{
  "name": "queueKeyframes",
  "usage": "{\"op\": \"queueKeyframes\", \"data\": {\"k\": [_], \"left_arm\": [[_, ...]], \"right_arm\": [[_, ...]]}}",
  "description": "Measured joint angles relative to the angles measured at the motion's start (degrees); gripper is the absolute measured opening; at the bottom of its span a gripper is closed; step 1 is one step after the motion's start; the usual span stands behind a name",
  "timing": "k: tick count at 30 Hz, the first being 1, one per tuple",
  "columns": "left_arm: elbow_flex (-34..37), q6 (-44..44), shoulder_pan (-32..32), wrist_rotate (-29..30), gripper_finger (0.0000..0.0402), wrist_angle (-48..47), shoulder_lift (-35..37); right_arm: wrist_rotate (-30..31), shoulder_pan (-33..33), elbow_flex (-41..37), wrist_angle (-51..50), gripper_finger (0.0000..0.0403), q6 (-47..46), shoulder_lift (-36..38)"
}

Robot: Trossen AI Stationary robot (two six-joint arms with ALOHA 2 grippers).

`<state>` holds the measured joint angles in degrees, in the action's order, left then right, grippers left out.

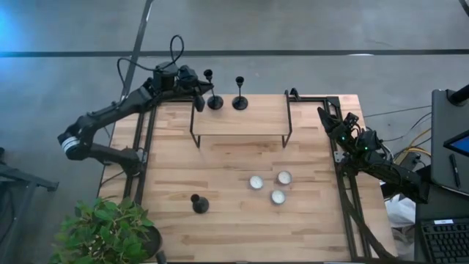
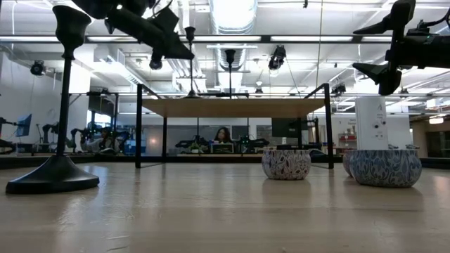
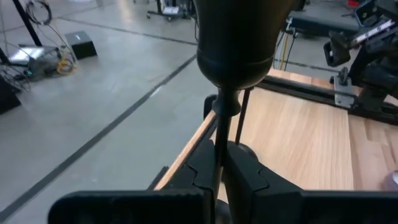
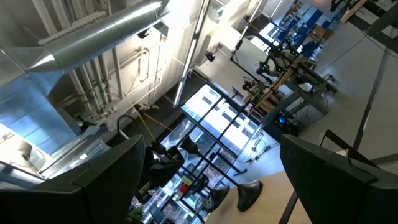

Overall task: Pick & Place candle stick holders
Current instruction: Align the top black candle holder with the other candle holder on the shelf

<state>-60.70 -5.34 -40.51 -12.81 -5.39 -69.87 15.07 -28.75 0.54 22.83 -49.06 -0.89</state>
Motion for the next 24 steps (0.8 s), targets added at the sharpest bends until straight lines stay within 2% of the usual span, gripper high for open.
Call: {"op": "queueKeyframes", "data": {"k": [24], "left_arm": [[0.8, -0.7, -1.8, 0.9, 0.0018, -1.6, 0.9]], "right_arm": [[0.0, 0.0, 0.0, 0.0, 0.0366, 0.0, 0.0]]}}
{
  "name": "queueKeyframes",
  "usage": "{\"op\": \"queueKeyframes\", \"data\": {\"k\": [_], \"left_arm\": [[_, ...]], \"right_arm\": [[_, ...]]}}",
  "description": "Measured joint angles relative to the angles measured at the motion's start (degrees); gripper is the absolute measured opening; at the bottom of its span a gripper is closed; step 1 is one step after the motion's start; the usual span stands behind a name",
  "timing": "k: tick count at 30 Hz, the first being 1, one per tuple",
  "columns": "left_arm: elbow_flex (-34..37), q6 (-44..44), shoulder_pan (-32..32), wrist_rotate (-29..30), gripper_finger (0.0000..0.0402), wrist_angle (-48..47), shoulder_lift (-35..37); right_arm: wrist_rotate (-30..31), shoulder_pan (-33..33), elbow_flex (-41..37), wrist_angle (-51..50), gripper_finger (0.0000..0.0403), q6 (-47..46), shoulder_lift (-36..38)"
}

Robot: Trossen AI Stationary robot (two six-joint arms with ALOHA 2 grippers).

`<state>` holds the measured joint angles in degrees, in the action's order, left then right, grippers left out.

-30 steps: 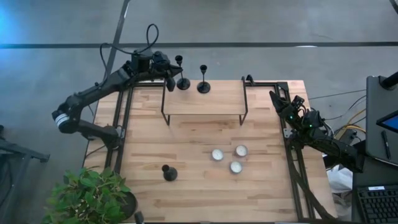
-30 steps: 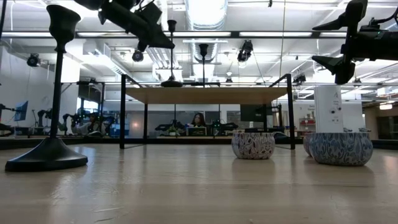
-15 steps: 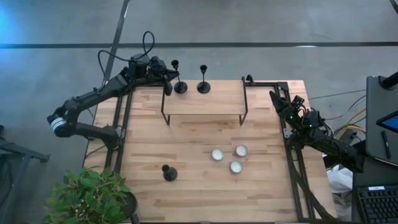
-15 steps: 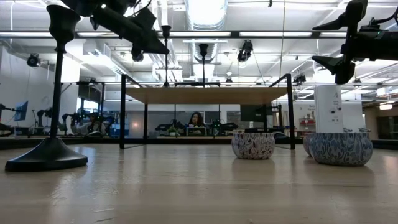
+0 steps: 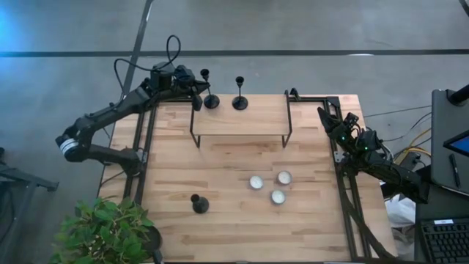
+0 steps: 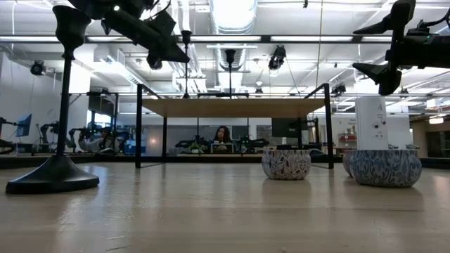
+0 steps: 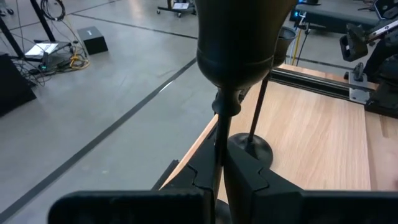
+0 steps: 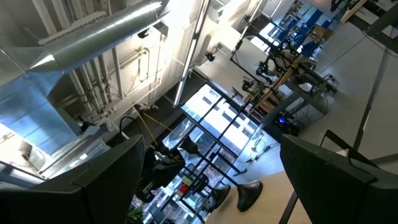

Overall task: Pick & Place candle stick holders
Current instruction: Align the top black candle holder with the other candle holder on the shelf

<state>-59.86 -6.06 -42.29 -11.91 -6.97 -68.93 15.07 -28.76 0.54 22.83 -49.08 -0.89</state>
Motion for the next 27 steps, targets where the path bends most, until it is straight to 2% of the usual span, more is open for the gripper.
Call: {"op": "queueKeyframes", "data": {"k": [14, 27], "left_arm": [[-4.2, -0.4, 0.0, -0.7, 0.0018, -3.1, -3.7], [-3.7, -1.6, 0.0, -2.2, 0.0018, -3.1, -5.3]], "right_arm": [[0.0, 0.0, 0.0, 0.0, 0.0366, 0.0, 0.0], [0.0, 0.0, 0.0, 0.0, 0.0366, 0.0, 0.0]]}}
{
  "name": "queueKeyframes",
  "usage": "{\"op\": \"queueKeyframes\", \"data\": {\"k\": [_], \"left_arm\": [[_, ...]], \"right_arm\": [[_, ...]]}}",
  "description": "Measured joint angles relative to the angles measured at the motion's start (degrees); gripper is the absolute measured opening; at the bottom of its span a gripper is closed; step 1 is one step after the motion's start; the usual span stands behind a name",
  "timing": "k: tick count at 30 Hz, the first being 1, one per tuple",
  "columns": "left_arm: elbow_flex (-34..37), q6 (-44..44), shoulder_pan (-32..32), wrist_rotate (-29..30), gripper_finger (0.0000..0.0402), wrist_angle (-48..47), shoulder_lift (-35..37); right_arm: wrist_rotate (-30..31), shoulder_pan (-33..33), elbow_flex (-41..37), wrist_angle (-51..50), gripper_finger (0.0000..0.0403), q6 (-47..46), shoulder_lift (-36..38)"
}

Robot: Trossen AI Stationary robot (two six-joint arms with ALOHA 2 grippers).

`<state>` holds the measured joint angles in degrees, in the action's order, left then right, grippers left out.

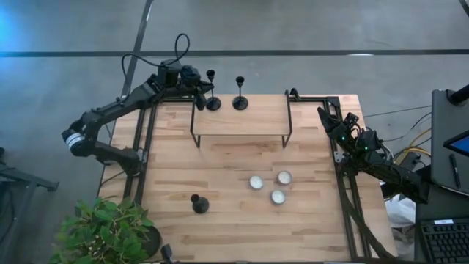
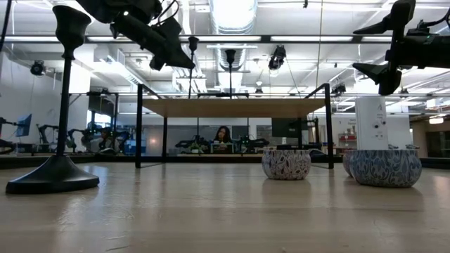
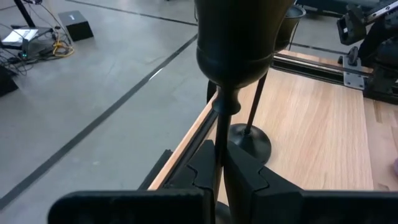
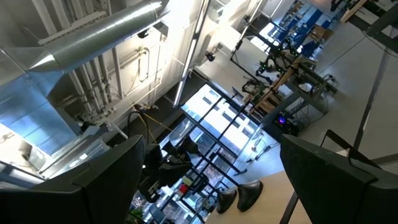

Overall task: Pick & Place candle stick holders
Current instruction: Align the top black candle holder with the other candle holder on the shelf

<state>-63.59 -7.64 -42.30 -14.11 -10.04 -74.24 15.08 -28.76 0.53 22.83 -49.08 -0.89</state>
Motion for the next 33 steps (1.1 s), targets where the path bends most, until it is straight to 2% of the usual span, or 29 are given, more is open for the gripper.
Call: {"op": "queueKeyframes", "data": {"k": [33], "left_arm": [[0.2, 0.9, 0.0, 0.3, 0.0039, -0.4, 0.0]], "right_arm": [[0.0, 0.0, 0.0, 0.0, 0.0366, 0.0, 0.0]]}}
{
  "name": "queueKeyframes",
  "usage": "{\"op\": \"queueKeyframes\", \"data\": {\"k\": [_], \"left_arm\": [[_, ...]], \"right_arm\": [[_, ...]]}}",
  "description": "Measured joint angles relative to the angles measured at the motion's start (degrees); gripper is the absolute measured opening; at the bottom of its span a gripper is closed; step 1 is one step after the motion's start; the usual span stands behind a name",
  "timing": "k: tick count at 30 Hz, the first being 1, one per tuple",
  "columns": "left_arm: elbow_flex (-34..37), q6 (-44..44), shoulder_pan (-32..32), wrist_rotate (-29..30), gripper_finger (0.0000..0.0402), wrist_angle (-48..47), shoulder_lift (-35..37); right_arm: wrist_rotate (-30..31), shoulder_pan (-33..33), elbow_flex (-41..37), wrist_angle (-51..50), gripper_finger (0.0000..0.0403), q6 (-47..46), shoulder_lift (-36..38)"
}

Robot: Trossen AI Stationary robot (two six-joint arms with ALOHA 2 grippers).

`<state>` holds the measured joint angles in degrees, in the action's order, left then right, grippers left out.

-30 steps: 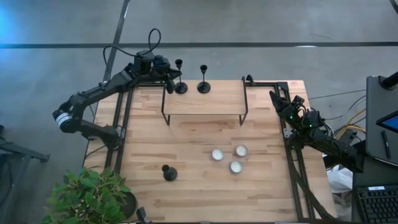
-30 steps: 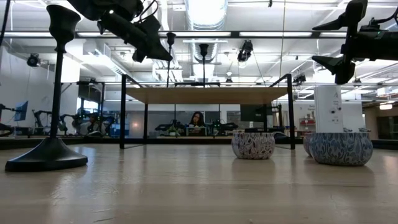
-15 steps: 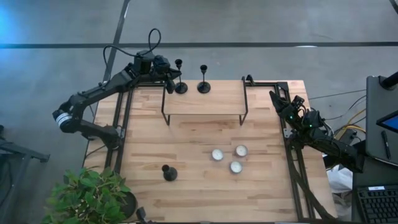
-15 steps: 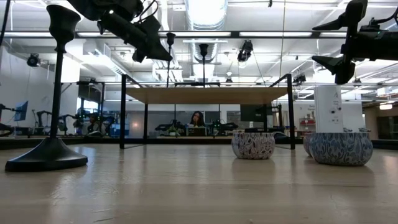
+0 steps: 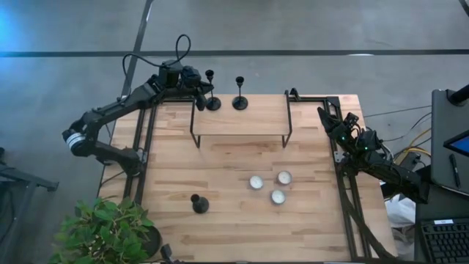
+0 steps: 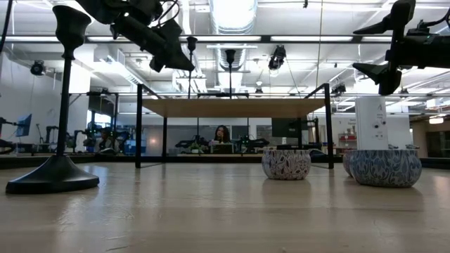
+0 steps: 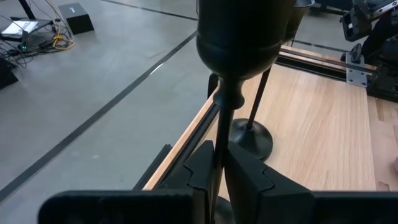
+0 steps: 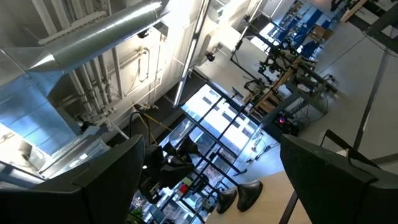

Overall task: Pick & Place candle stick holders
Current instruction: Align the top black candle holder with the other candle holder on the shelf, then align the black candle holder with the other candle holder on the shelf

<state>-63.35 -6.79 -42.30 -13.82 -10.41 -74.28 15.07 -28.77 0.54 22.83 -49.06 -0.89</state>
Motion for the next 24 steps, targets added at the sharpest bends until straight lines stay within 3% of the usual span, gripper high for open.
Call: {"op": "queueKeyframes", "data": {"k": [19, 24], "left_arm": [[0.0, -0.3, 0.0, 0.0, 0.0110, -3.3, 0.9], [0.0, -1.6, -0.4, 2.5, 0.0133, -6.2, 3.0]], "right_arm": [[0.0, 0.0, 0.0, 0.0, 0.0366, 0.0, 0.0], [0.0, 0.0, 0.0, 0.0, 0.0366, 0.0, 0.0]]}}
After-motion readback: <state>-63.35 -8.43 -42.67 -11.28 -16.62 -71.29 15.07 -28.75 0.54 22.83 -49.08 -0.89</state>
